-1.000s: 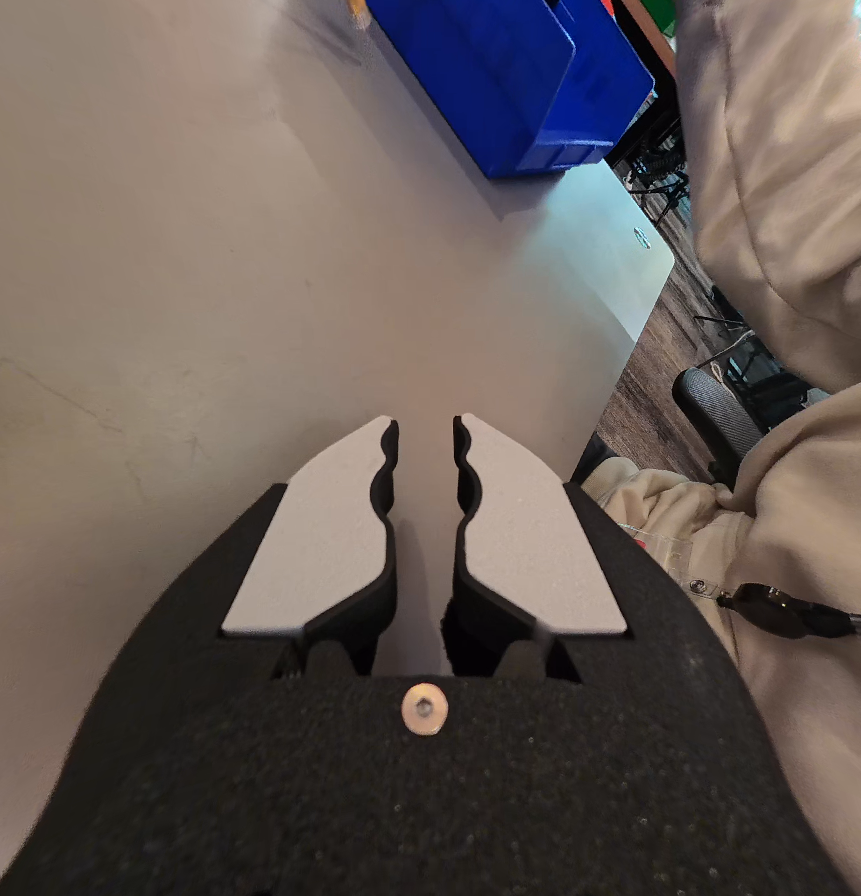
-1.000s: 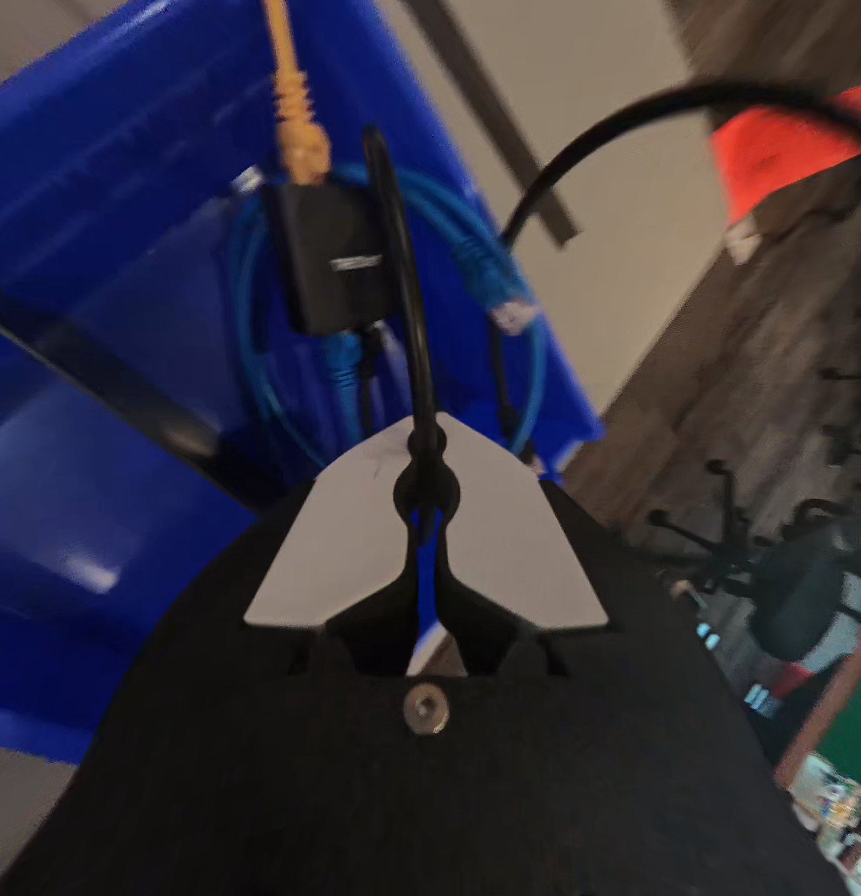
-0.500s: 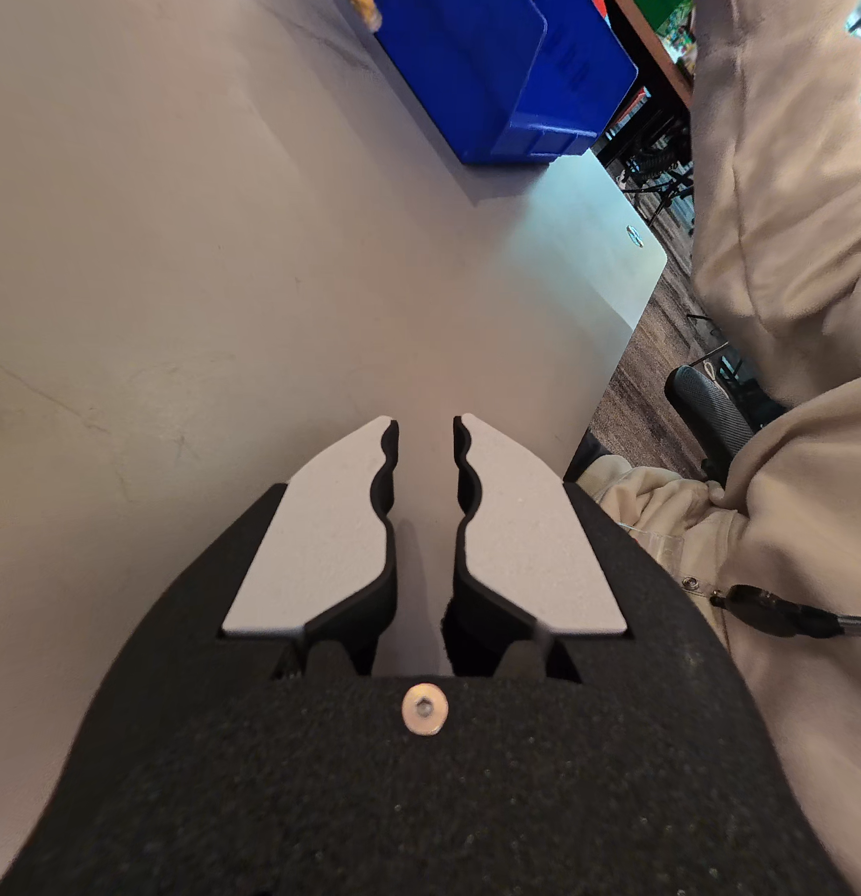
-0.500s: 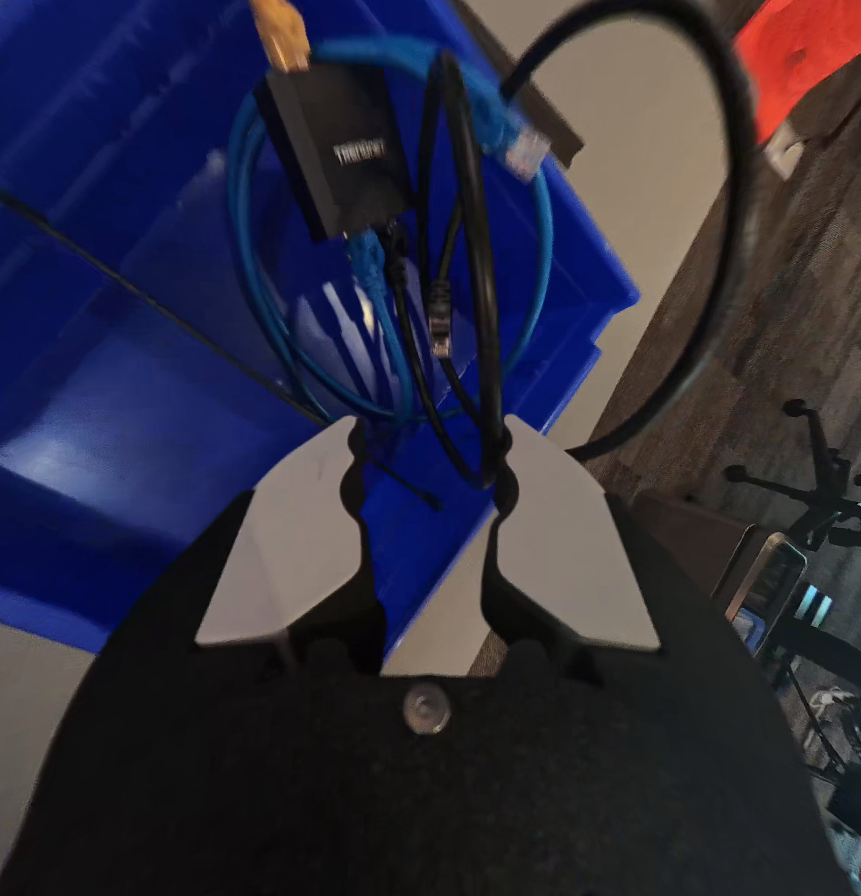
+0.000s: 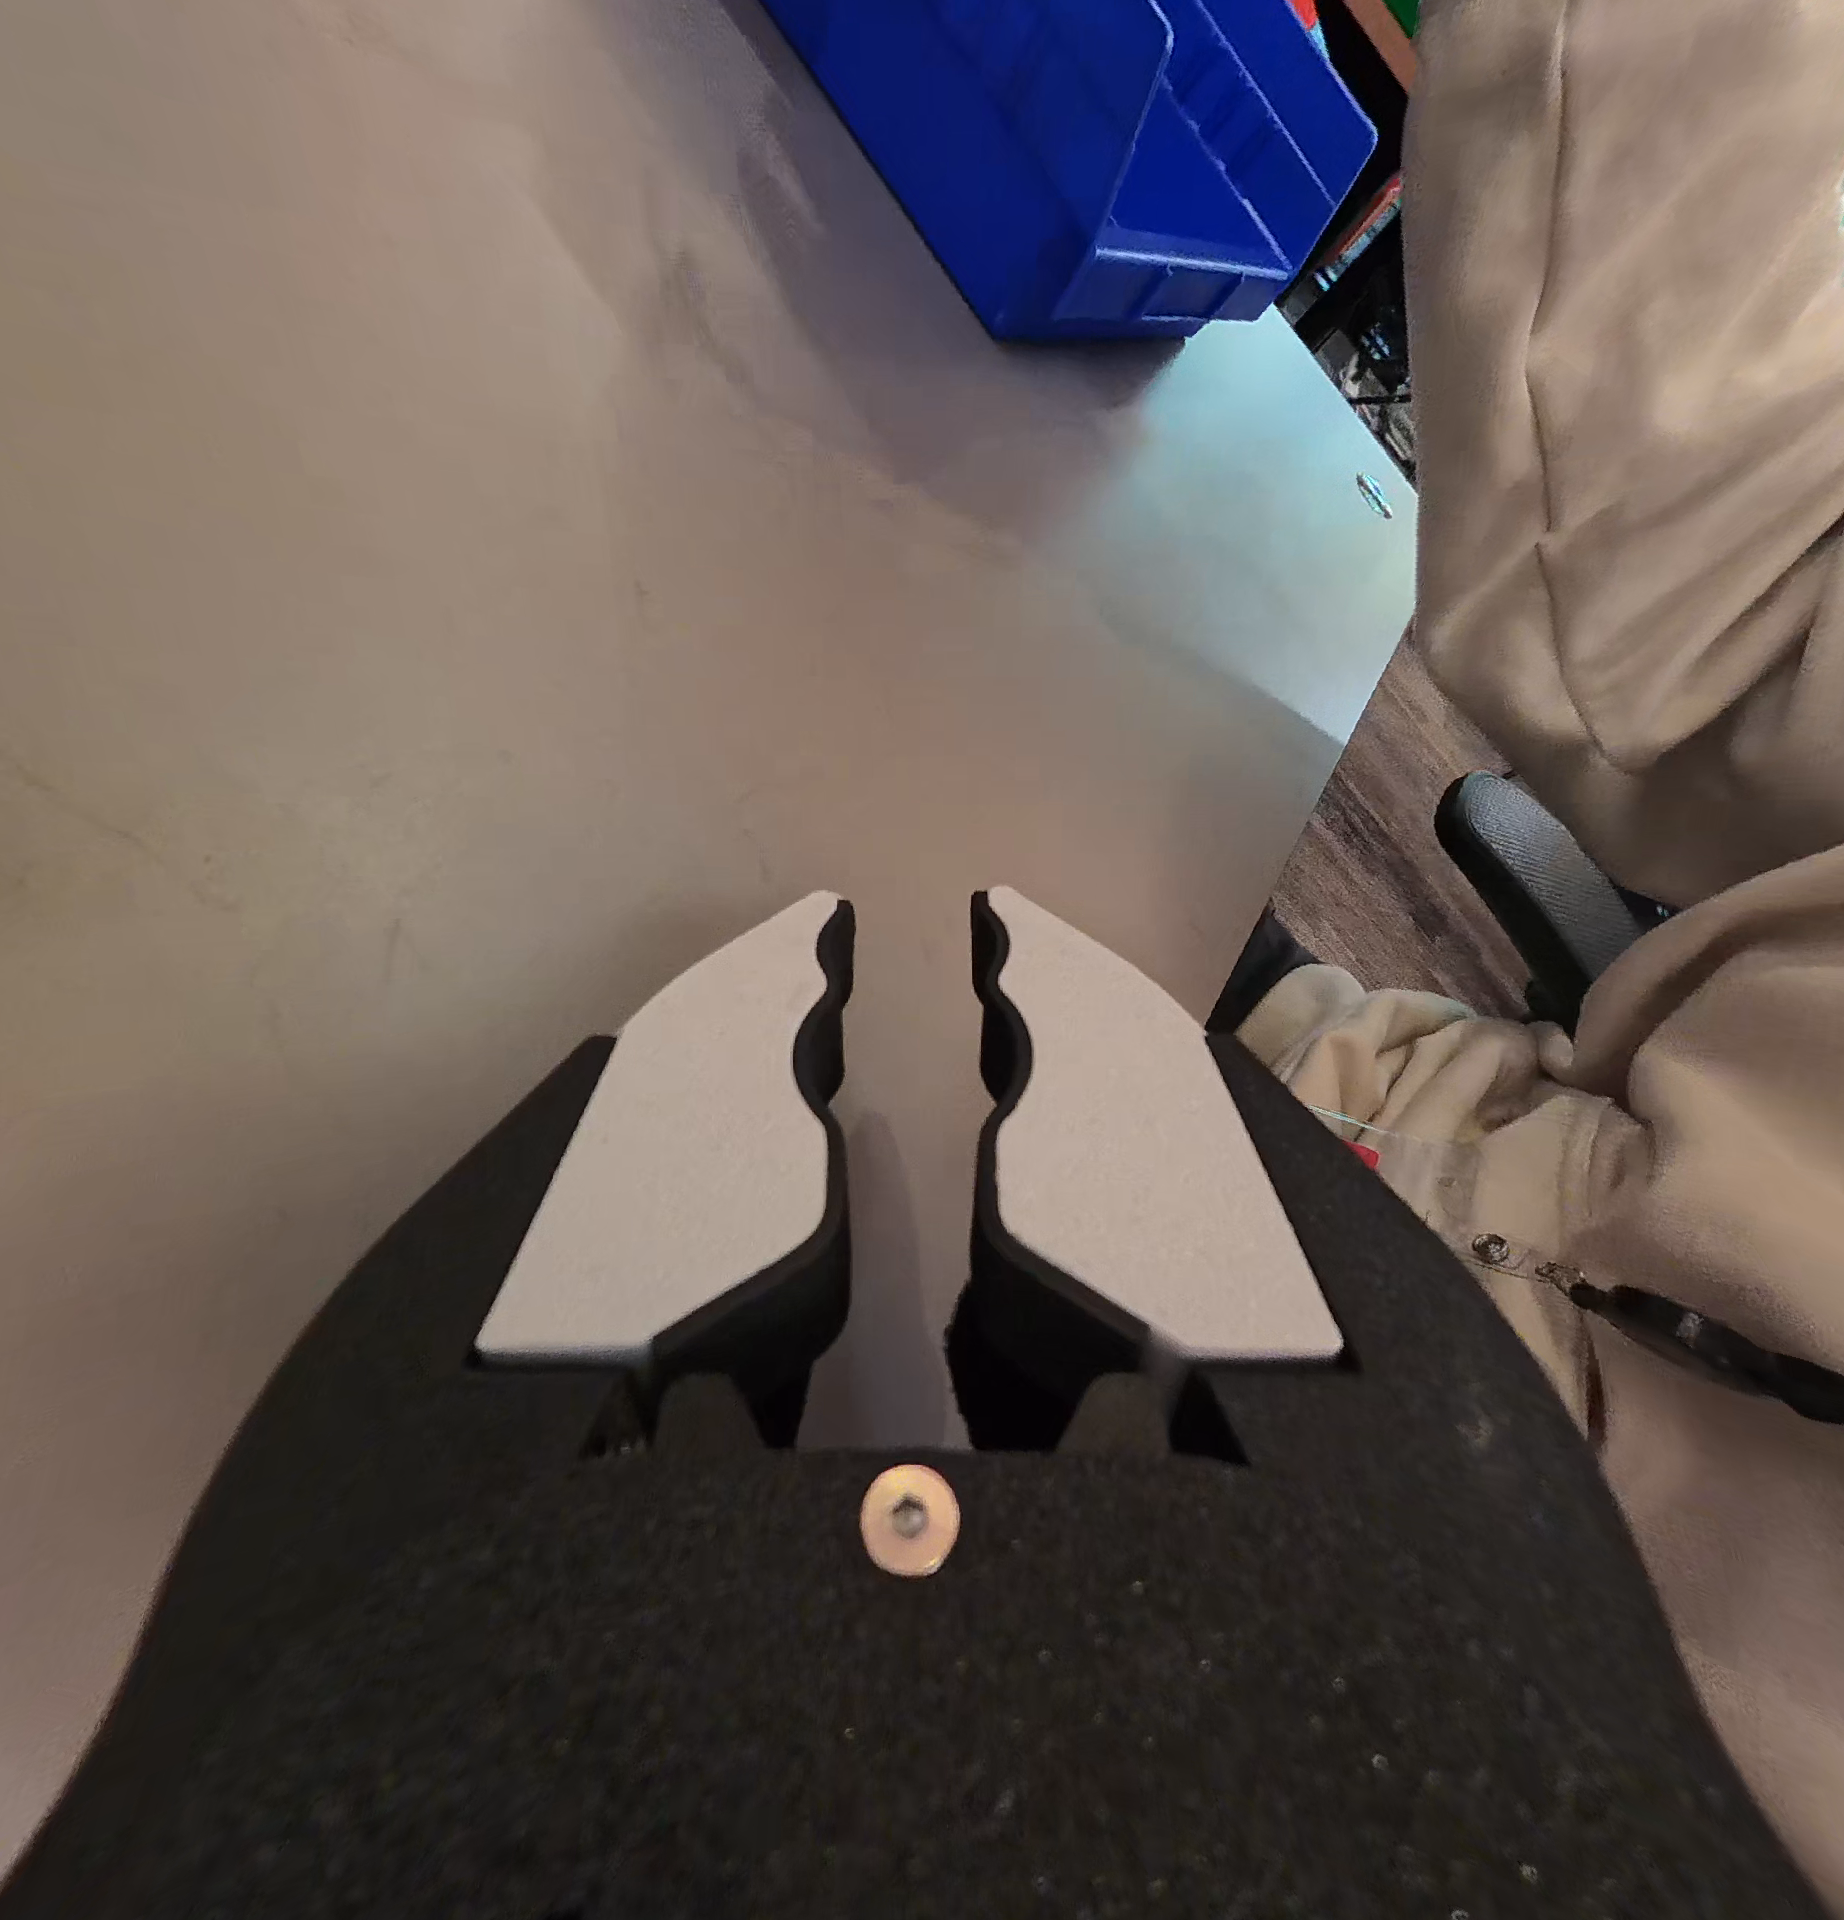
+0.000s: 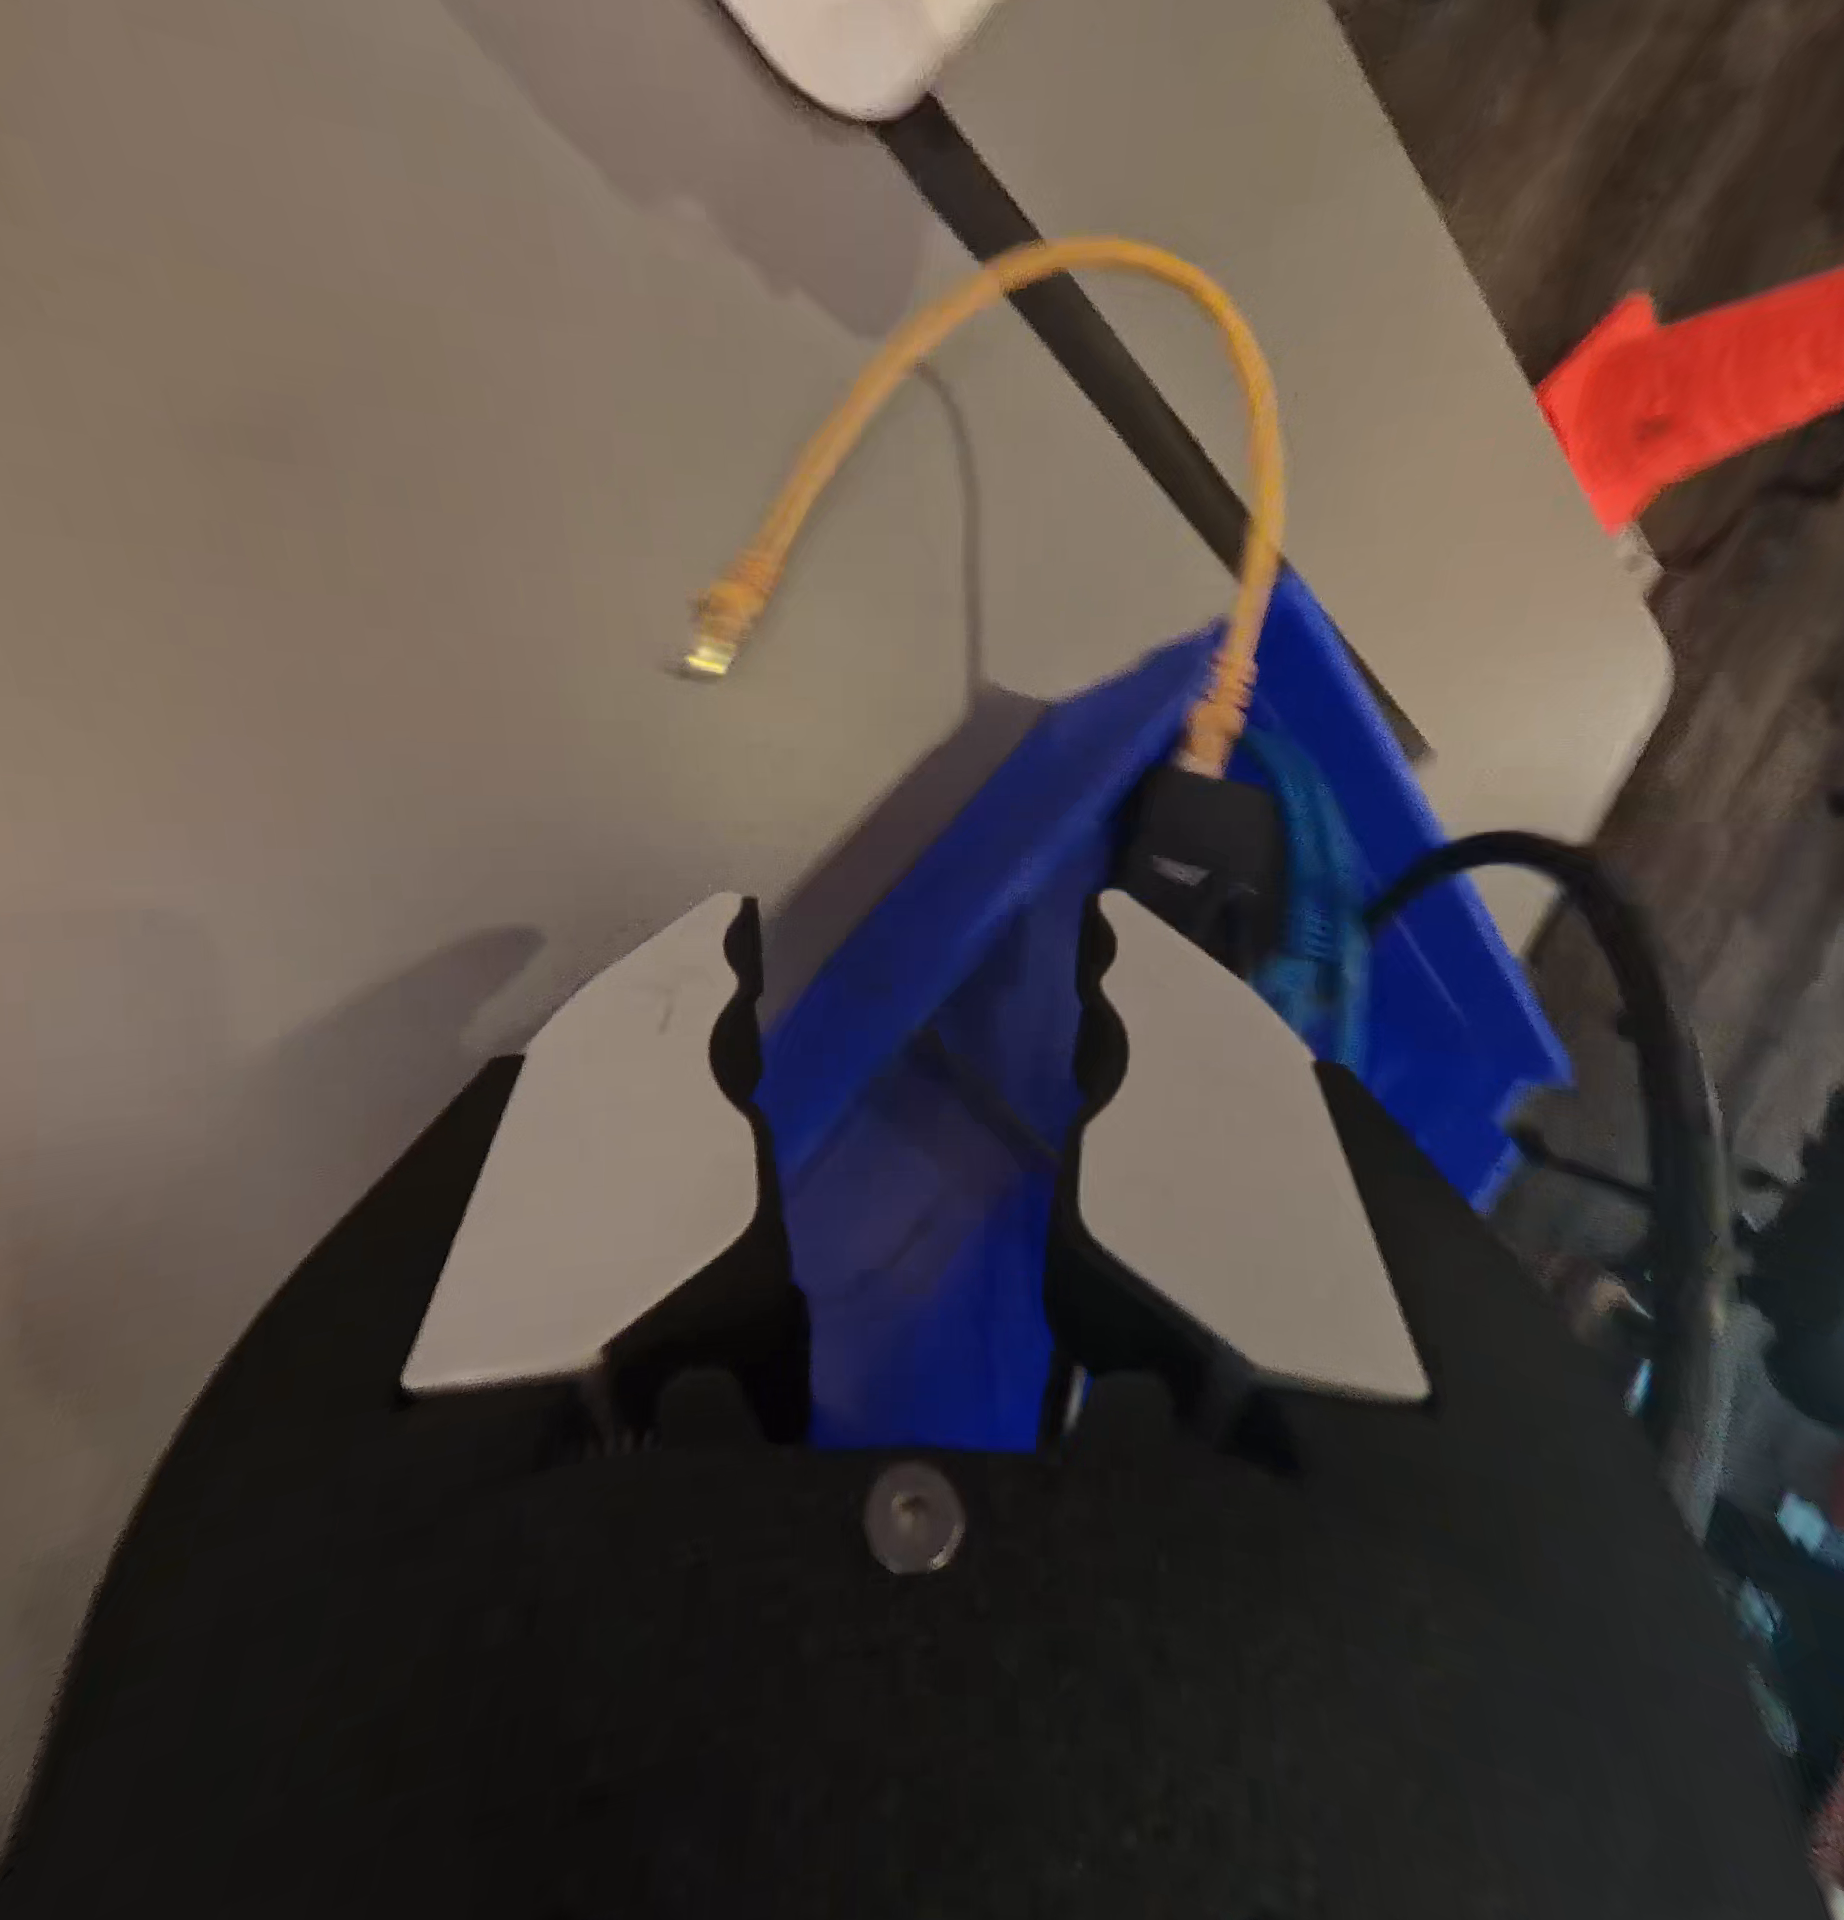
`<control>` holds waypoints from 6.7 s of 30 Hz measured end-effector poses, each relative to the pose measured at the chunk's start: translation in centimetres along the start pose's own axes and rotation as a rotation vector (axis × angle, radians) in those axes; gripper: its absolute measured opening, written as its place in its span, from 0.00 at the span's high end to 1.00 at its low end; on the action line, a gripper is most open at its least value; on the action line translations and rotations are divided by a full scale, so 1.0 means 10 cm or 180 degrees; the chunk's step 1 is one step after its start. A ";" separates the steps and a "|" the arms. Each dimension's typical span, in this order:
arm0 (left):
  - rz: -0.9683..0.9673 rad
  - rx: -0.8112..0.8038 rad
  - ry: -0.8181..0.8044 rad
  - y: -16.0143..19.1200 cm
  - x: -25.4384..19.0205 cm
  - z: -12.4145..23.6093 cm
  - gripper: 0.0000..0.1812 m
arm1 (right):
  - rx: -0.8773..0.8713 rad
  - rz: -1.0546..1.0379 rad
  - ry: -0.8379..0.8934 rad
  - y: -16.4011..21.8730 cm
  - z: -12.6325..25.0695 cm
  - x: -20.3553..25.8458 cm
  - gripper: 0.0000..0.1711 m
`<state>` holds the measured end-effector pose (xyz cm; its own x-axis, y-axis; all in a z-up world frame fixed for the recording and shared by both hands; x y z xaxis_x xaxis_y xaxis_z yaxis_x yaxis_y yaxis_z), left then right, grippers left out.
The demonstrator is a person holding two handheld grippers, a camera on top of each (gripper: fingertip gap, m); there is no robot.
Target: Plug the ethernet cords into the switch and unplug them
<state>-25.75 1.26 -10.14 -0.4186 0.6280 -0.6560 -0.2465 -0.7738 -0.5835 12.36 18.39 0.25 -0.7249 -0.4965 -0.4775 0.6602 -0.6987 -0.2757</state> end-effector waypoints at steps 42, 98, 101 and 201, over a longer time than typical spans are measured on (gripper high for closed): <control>0.0183 0.0046 0.0194 0.00 0.02 -0.02 0.88 | -0.0543 0.0308 -0.0315 0.43 -0.22 -0.93 0.85; -0.0031 -0.0241 0.0075 -0.05 -0.01 0.08 0.88 | -0.1544 -0.0853 -0.0828 1.20 0.63 0.33 0.62; -0.0497 -0.0701 -0.0349 -0.12 -0.07 0.27 0.87 | -0.1863 -0.1095 -0.0454 1.38 0.61 0.90 0.65; 0.0431 -0.1749 -0.2690 -0.20 1.22 1.91 0.98 | -0.1798 -0.0733 -0.1721 -0.71 0.65 3.49 0.68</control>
<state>-47.06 8.88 -7.78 -0.9464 0.1095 -0.3040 0.1954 -0.5554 -0.8083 -18.94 2.62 -9.02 -0.7539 -0.6530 0.0715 0.3778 -0.5201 -0.7660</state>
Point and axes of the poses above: each gripper's, where its closed fingertips meet, z back along the fingers, y out of its underside, x = y × z across the jaws, the point moved 9 cm from there along z, back along the fingers, and after that the axes turned 13 degrees about z, right-handed, at the moved point
